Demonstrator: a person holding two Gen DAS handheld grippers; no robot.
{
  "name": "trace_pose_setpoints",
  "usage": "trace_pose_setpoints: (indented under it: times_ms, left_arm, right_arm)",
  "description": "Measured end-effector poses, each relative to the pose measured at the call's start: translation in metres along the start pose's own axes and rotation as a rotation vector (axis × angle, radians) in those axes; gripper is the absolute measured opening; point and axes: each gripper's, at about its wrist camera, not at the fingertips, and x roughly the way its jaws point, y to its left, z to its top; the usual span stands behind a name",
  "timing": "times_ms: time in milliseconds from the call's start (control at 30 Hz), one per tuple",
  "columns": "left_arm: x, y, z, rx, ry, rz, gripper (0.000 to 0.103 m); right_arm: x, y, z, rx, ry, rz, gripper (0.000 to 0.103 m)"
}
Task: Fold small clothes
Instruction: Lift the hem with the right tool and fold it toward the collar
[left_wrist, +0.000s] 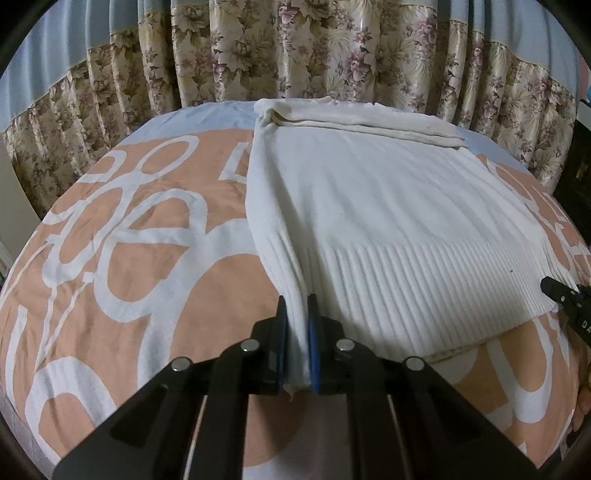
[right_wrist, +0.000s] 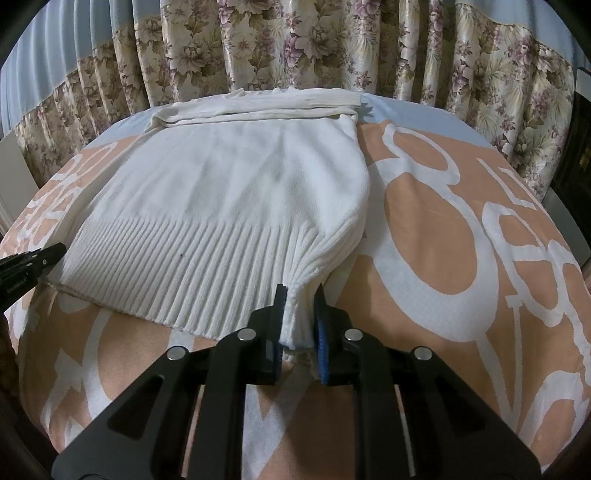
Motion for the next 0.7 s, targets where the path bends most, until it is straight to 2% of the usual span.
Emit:
trace_pose_setpoints:
  times_ms: [367,700]
  left_arm:
    - [-0.019,0.012,0.007,0.004,-0.030,0.008,0.010]
    - [-0.058,0.018,0.010,0.021,-0.062,-0.004,0.009]
  right_arm:
    - [-0.016,-0.006,0.000,0.056,-0.047,0.037,0.012]
    - [-0.060,0.000,0.003,0.045,-0.115,0.064,0.011]
